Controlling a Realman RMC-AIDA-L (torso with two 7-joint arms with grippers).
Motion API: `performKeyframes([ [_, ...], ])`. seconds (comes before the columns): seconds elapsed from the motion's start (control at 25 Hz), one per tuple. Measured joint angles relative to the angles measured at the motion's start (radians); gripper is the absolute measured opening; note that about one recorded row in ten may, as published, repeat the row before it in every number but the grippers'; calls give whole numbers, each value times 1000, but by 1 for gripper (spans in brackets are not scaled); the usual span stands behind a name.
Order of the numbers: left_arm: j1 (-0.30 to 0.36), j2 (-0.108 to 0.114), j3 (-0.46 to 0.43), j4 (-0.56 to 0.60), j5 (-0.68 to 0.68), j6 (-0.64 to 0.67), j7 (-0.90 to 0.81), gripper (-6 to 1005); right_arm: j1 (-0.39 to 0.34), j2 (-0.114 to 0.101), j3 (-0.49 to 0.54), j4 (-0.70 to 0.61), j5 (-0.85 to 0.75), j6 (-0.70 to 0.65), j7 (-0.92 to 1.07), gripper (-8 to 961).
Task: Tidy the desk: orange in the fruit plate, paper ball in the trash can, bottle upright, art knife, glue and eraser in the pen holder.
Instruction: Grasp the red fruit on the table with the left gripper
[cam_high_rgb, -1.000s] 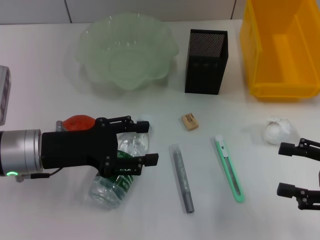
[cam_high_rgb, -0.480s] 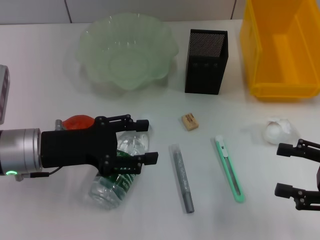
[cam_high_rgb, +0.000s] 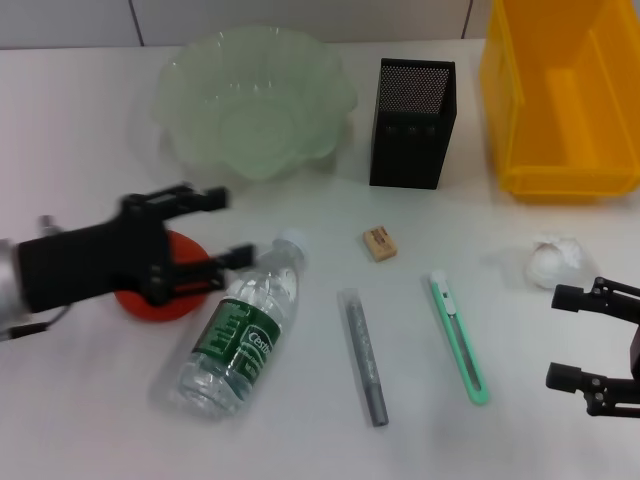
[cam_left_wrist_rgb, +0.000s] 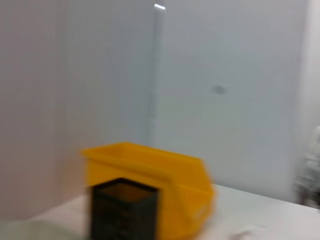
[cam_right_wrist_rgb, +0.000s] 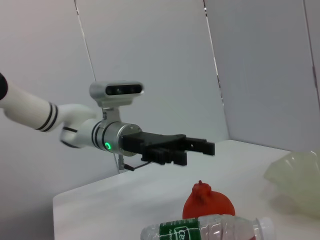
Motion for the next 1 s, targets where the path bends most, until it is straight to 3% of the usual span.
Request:
performKeyframes([
  [0.24, 66, 3, -77, 2, 0, -49, 15, 750, -1, 1, 0, 2, 0, 11, 0, 811],
  [0.68, 72, -1, -31, -56, 13, -247, 68, 742, -3, 9, 0, 0, 0, 22, 0, 804],
  [0.92, 76, -2, -3, -63, 14, -287, 70, 738, -9, 10, 0, 1, 0, 22, 0, 800],
  [1.0, 77, -2, 1, -64, 14, -319, 70, 659, -8, 10, -2, 1, 0, 22, 1, 799],
])
